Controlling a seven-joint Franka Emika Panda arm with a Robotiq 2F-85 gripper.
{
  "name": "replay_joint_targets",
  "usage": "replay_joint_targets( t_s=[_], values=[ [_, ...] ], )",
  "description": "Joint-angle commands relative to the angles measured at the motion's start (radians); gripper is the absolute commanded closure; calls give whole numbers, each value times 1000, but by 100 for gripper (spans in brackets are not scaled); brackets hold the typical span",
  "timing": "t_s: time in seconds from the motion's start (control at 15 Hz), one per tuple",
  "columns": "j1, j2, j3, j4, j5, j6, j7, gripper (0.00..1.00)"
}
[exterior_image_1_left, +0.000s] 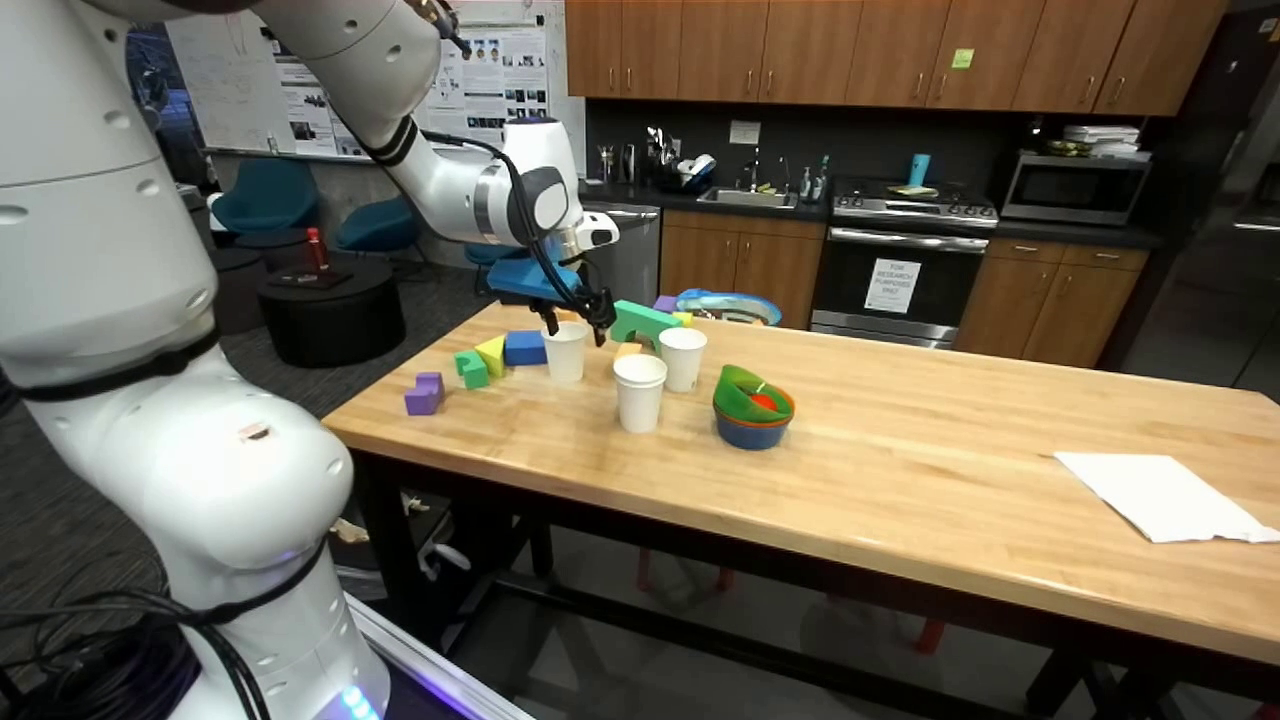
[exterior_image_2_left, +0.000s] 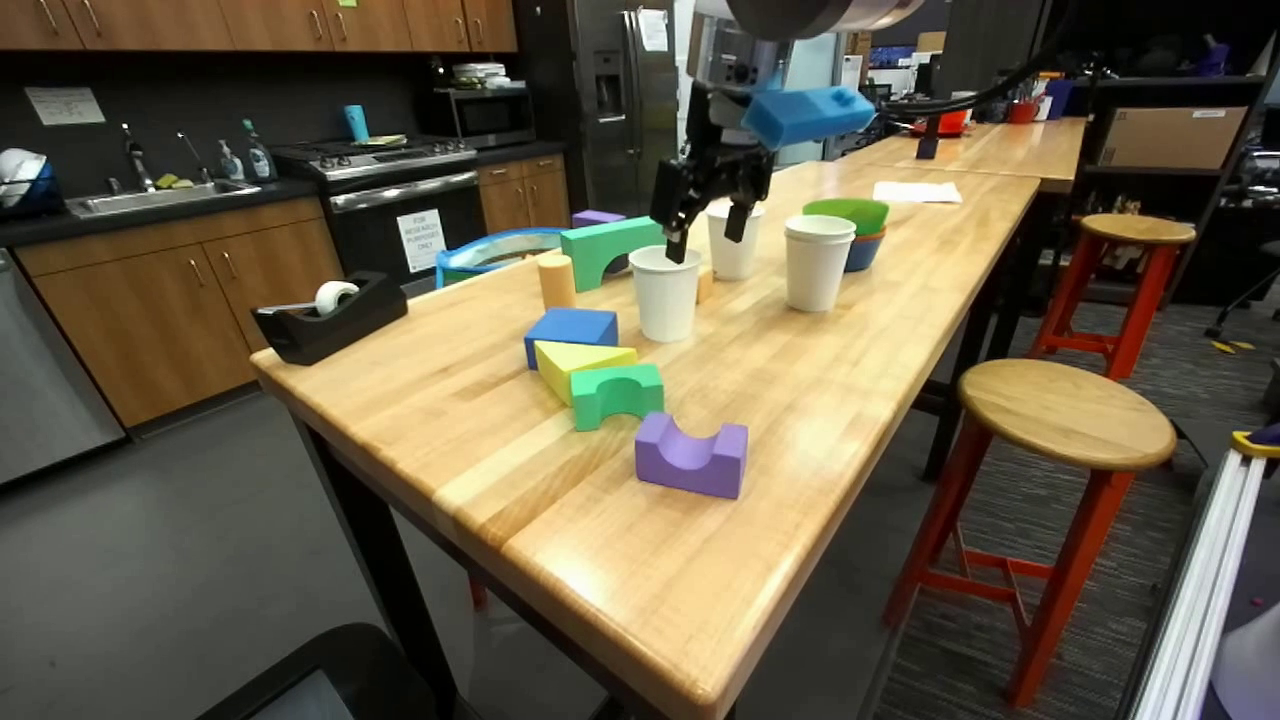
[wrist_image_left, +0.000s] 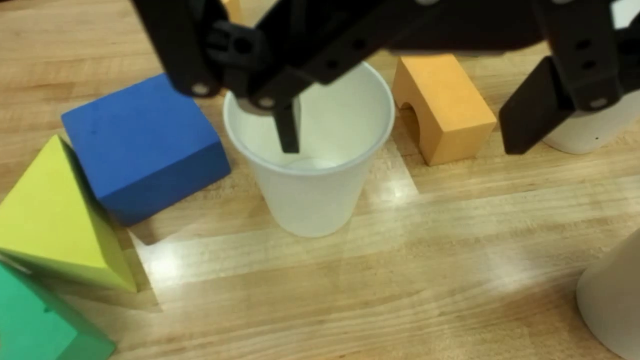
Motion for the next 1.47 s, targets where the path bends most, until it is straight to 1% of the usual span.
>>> replay_joint_targets(
  t_s=[0.0, 0.27, 0.47, 0.53, 0.6, 0.67, 0.73, 0.8, 0.87, 1.0, 1.2, 1.33, 1.4],
  values=[
    [13, 32, -20, 42, 10, -26, -5, 0],
    [12, 56, -25, 69, 7, -30, 0, 2],
    [14, 72, -25, 88, 3, -37, 5, 7],
    [14, 78, -25, 94, 0, -39, 7, 10],
    [15, 83, -25, 99, 0, -42, 7, 15],
    [15, 86, -25, 103, 0, -44, 8, 36],
    [15, 91, -25, 108, 1, -46, 7, 39],
    [15, 93, -26, 111, 1, -47, 7, 40],
    [15, 95, -26, 113, 5, -48, 5, 45],
    [15, 99, -26, 118, 11, -48, 0, 58],
    [15, 101, -26, 121, 17, -48, -5, 84],
    [15, 103, -26, 124, 22, -50, -10, 98],
    [15, 103, -26, 124, 26, -51, -12, 100]
  ],
)
